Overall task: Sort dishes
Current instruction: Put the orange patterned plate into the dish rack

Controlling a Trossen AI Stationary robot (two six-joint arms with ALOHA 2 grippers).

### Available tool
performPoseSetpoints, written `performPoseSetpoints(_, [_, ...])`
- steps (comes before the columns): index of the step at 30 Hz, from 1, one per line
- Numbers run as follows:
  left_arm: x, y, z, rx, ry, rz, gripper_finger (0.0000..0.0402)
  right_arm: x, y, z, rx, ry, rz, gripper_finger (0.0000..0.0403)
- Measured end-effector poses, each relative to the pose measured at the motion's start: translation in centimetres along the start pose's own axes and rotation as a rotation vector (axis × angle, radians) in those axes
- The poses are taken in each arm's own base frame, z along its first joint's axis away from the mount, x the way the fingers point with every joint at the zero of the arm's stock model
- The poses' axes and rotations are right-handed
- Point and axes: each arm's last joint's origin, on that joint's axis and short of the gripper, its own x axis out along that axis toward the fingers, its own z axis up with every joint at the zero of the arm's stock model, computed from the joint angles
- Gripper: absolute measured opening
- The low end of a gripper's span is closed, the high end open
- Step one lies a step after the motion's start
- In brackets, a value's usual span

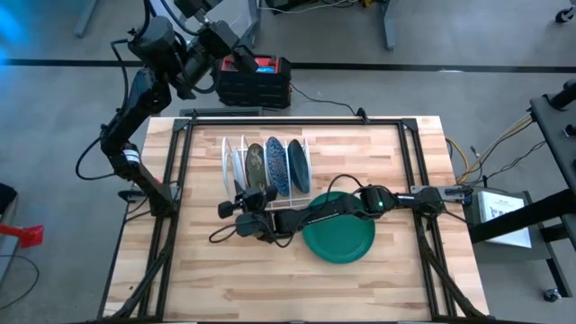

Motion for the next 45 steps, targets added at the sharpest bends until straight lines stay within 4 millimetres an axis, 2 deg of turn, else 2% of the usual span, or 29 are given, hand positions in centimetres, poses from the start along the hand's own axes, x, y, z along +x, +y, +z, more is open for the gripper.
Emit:
performPoseSetpoints(26, [0.0,-0.1,0.0,0.005,0.005,-0.006,0.0327,0.5,-0.3,-0.2,-0.009,0.005,-0.003,0.0021])
performPoseSetpoints(35, [0.0,-0.1,-0.1,0.008,0.009,-0.008,0.0327,1.2,-0.5,-0.2,-0.005,0.031,0.028,0.0051])
performPoseSetpoints(45, [0.1,0.0,-0.2,0.009,0.012,-0.006,0.0327,1.2,-0.5,-0.2,-0.014,0.03,0.025,0.003])
